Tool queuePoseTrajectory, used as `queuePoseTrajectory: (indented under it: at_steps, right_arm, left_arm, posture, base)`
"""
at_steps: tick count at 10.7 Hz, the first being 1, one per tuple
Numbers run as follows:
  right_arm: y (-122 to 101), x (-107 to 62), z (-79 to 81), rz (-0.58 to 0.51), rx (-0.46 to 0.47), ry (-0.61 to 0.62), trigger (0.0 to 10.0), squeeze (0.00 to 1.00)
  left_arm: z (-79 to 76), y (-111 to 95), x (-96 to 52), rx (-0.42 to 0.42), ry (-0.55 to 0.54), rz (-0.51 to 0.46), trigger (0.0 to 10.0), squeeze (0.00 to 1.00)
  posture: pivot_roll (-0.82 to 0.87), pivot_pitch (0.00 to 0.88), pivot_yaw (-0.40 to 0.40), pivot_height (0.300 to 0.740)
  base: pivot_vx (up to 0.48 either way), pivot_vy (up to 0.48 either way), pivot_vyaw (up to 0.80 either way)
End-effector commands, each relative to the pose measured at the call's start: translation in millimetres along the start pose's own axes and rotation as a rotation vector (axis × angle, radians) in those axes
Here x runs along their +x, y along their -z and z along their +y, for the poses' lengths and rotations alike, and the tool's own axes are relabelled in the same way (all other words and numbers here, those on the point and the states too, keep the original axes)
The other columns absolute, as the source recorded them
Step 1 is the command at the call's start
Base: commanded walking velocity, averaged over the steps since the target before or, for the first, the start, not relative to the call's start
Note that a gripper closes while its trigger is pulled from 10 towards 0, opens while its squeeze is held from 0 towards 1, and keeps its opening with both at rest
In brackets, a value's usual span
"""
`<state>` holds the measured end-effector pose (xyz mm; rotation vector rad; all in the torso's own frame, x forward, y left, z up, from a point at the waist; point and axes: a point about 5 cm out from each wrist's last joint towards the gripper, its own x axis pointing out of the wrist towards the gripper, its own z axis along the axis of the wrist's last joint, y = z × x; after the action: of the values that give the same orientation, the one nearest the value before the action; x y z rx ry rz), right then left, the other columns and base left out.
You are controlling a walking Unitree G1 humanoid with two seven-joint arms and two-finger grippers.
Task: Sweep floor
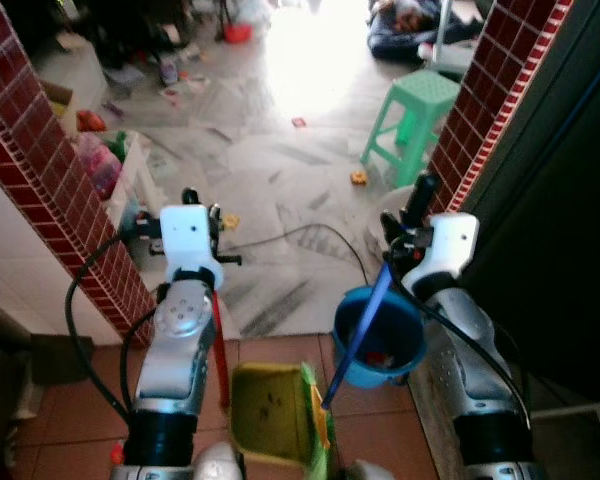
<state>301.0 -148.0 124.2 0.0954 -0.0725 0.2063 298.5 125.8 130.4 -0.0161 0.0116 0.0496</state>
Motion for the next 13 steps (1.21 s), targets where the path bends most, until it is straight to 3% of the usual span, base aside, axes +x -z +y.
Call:
queuePoseTrajectory:
  at_steps: [1, 9, 11, 13]
  right_arm:
    - [-8, 3.1, -0.9, -0.033, -0.007, -0.003, 10.0, 0.0]
    - [-11, 5.1, -3.2, -0.043, -0.015, 0.002, 10.0, 0.0]
    - [-18, 5.3, -3.7, -0.093, -0.154, -0.023, 10.0, 0.0]
    - [-19, 5.8, -13.0, -0.088, -0.146, 0.017, 10.0, 0.0]
  left_arm:
    - [-2.9, -11, 3.1, -0.003, 0.006, -0.042, 10.0, 0.0]
    - [-2.8, -12, 6.1, -0.01, 0.007, -0.043, 10.0, 0.0]
    - [2.7, -9, 6.3, 0.008, 0.003, -0.041, 10.0, 0.0]
    - [12.8, -7, 8.5, 0.029, -0.012, -0.036, 10.0, 0.0]
  posture:
    - [-0.02, 0.0, -0.019, 0.74]
    - [-0.03, 0.0, -0.018, 0.74]
    - [-0.03, 0.0, -0.011, 0.74]
    - [-0.03, 0.0, -0.006, 0.74]
  base:
    - [0.0, 0.0, 0.0]
    - [-0.24, 0.0, 0.0]
    - [-0.283, 0.0, 0.0]
    - [-0.277, 0.0, 0.0]
